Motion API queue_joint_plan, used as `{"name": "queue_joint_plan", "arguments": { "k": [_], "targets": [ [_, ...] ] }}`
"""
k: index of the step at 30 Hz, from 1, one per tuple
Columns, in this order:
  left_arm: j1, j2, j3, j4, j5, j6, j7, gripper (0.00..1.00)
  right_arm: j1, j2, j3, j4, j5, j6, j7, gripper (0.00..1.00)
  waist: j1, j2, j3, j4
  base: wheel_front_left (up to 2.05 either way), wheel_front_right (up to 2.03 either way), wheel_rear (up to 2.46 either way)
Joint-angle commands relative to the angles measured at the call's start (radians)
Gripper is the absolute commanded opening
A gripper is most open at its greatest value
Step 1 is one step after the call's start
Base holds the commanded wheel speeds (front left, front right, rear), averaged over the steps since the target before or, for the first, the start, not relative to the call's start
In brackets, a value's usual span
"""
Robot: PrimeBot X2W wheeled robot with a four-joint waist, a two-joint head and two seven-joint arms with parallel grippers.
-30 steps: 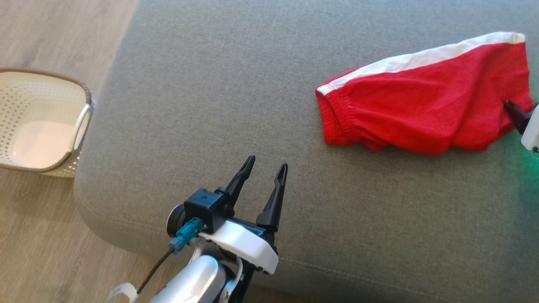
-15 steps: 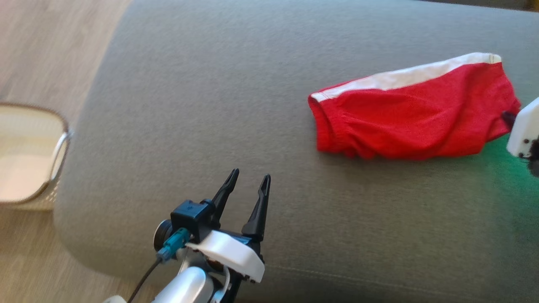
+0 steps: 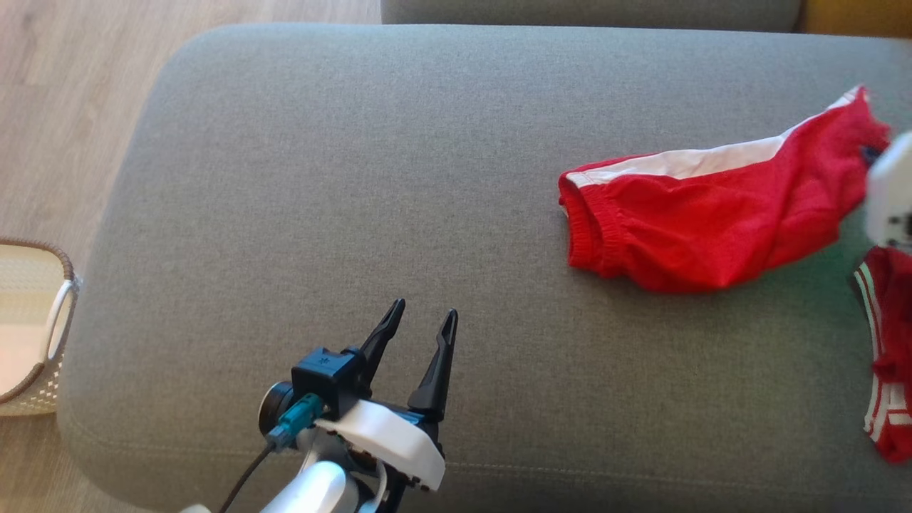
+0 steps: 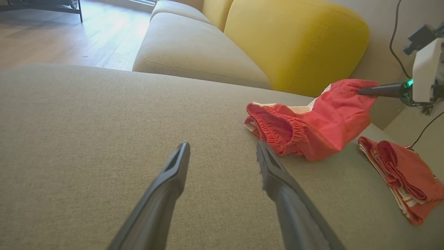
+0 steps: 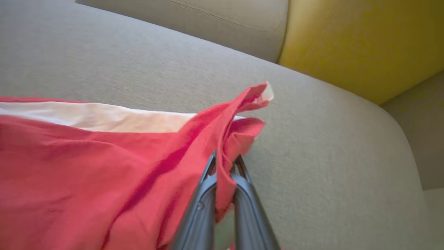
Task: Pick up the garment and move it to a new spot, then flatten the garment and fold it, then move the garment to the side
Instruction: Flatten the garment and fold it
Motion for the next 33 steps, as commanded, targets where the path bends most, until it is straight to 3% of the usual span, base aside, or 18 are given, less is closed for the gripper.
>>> {"name": "queue_joint_plan", "arguments": {
  "k": [1,9,22,23,25,30,33],
  "targets": [
    [-0.018,0.015,0.026,-0.028,0.000,-0.001,-0.002,1.00,-0.007,0.018,0.023,-0.065,-0.005,-0.001,-0.012,0.00,0.0000,-0.0001,-0.005,0.002,0.00,0.00,0.00],
    [-0.010,0.019,0.020,-0.026,-0.006,0.000,0.003,1.00,0.045,0.059,0.098,-0.265,-0.008,-0.001,0.031,0.00,0.0000,-0.0001,-0.022,0.018,0.00,0.00,0.00],
    [-0.009,0.013,0.026,-0.032,-0.011,0.000,-0.007,1.00,0.243,0.049,0.251,-0.686,0.046,-0.001,0.245,0.00,0.0000,-0.0001,0.001,0.037,0.00,0.00,0.00],
    [-0.012,0.011,0.026,-0.031,-0.011,-0.001,-0.008,1.00,0.255,0.050,0.254,-0.702,0.045,-0.001,0.253,0.13,0.0000,-0.0001,0.002,0.037,0.00,0.00,0.00],
    [-0.016,0.007,0.024,-0.027,-0.009,-0.004,-0.010,1.00,0.275,0.054,0.253,-0.728,0.039,-0.001,0.260,1.00,0.0000,-0.0001,0.003,0.038,0.00,0.00,0.00],
    [-0.019,0.003,0.027,-0.016,-0.009,-0.008,-0.013,1.00,0.332,0.070,0.191,-0.802,0.065,-0.001,0.261,1.00,0.0000,-0.0001,-0.005,0.037,0.00,0.00,0.00],
    [-0.011,0.003,0.035,-0.016,-0.010,-0.005,-0.015,1.00,0.375,0.073,0.092,-0.859,0.066,-0.001,0.225,1.00,0.0000,-0.0001,-0.017,0.033,0.00,0.00,0.00]
  ]
}}
